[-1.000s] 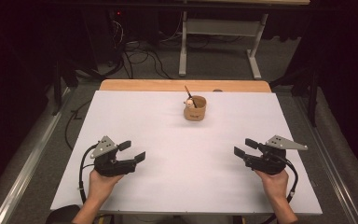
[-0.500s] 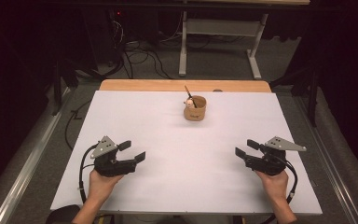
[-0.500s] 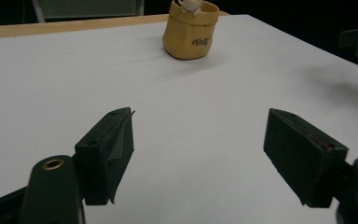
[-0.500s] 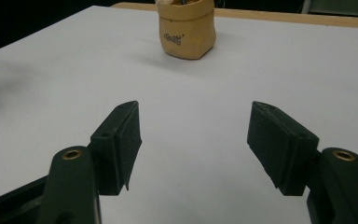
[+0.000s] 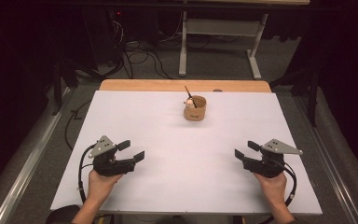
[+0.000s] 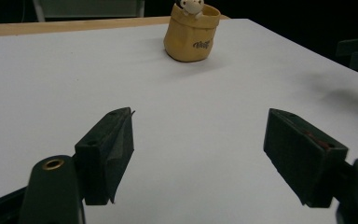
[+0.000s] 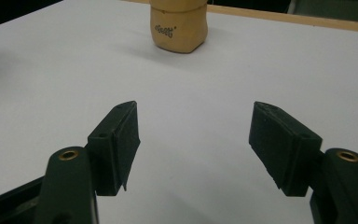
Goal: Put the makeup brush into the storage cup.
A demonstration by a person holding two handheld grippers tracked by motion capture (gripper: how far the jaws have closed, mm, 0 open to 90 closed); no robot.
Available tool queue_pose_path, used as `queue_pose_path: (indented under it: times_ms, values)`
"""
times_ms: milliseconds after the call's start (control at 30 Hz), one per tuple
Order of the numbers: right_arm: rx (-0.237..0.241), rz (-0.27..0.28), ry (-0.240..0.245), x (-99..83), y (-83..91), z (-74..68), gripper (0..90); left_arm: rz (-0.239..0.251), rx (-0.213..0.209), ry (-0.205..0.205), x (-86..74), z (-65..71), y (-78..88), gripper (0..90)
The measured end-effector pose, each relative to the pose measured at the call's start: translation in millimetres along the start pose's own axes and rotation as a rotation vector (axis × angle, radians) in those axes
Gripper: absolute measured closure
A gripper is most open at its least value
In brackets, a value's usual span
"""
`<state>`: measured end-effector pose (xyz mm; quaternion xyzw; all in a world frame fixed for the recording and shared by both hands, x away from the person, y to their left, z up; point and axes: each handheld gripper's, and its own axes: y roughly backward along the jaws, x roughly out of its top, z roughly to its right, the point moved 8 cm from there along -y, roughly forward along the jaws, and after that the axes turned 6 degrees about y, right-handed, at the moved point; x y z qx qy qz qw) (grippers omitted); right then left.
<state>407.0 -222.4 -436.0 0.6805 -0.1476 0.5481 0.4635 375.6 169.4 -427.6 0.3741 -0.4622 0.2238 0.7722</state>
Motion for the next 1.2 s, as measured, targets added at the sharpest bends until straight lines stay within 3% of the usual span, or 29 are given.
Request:
queue_pose_path:
  times_ms: [767,1200]
  values:
    - [0.007,-0.024,-0.031,-6.1,-4.8,1.0,33.7,0.002,-0.006,0.05,0.0,-4.7,-0.6,24.9]
    - [0.009,-0.034,-0.024,-7.1,-6.3,1.0,33.4,-0.001,-0.001,0.05,-0.7,-5.5,-1.1,24.9]
